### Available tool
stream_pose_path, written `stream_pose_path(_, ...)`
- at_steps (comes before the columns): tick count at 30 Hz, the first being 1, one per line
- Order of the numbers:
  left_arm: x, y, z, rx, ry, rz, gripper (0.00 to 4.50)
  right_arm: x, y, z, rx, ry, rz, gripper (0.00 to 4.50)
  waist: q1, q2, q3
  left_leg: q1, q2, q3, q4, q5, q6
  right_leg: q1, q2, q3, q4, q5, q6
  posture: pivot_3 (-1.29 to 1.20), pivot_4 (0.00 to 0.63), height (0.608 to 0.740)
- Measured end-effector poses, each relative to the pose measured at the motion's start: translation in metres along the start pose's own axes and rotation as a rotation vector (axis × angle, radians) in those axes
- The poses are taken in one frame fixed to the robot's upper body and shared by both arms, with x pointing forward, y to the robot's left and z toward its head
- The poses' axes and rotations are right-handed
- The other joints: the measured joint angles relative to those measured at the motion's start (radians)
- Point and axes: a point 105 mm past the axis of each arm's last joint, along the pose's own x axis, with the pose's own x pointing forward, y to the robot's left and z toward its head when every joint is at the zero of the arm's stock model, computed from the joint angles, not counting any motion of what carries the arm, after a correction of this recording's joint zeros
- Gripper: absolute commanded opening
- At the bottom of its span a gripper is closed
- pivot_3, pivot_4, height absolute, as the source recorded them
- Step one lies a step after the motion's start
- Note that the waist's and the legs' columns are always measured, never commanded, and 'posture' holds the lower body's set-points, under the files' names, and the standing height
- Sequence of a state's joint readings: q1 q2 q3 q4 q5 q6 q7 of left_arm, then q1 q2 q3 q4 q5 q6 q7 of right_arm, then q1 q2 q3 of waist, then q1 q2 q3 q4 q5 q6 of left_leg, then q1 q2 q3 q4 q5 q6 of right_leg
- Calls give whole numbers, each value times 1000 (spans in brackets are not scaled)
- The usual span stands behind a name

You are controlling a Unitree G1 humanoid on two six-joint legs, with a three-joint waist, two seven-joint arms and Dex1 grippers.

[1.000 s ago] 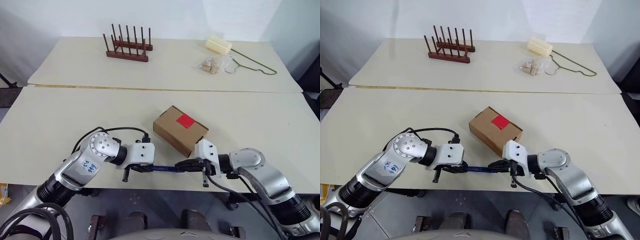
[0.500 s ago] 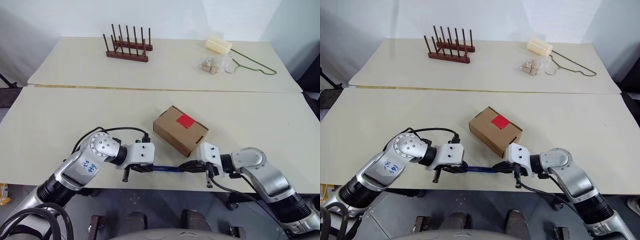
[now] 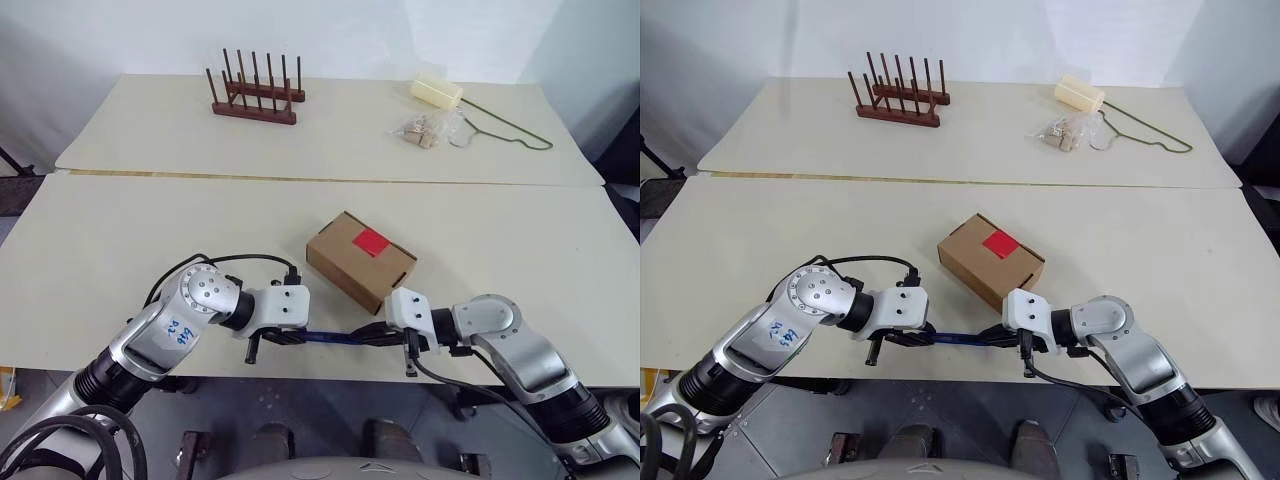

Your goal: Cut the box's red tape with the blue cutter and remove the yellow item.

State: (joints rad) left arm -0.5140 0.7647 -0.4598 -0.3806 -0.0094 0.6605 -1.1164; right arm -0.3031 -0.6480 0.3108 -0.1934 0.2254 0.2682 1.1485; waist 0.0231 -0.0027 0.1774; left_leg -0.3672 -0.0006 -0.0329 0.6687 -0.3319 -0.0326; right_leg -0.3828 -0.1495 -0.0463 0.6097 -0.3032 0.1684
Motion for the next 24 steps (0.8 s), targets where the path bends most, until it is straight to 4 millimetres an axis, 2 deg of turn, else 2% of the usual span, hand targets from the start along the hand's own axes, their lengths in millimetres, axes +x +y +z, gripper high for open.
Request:
stream_pose_path(12, 1, 0, 1, 0, 0, -1, 432, 30, 9, 12, 47, -32, 48, 17, 1, 0, 0, 0, 0, 0, 1, 0, 0, 0, 0, 0, 1, 0, 0, 0, 150, 740)
stream_pose_path(15, 2, 0, 1, 0, -2, -4, 432, 36, 13, 9, 67, -23, 64, 17, 2, 0, 0, -1, 0, -1, 2, 0, 0, 0, 0, 0, 1, 0, 0, 0, 150, 740)
stream_pose_path(19, 2, 0, 1, -2, -1, -4, 432, 33, 11, 11, 72, -28, 56, 17, 2, 0, 0, -1, 0, -1, 2, 0, 0, 0, 0, 0, 1, 0, 0, 0, 150, 740)
stream_pose_path(24, 2, 0, 1, -3, 0, -1, 432, 5, 0, 7, 87, -5, -9, 17, 2, 0, 0, -1, 0, -1, 2, 0, 0, 0, 0, 0, 1, 0, 0, 0, 150, 740)
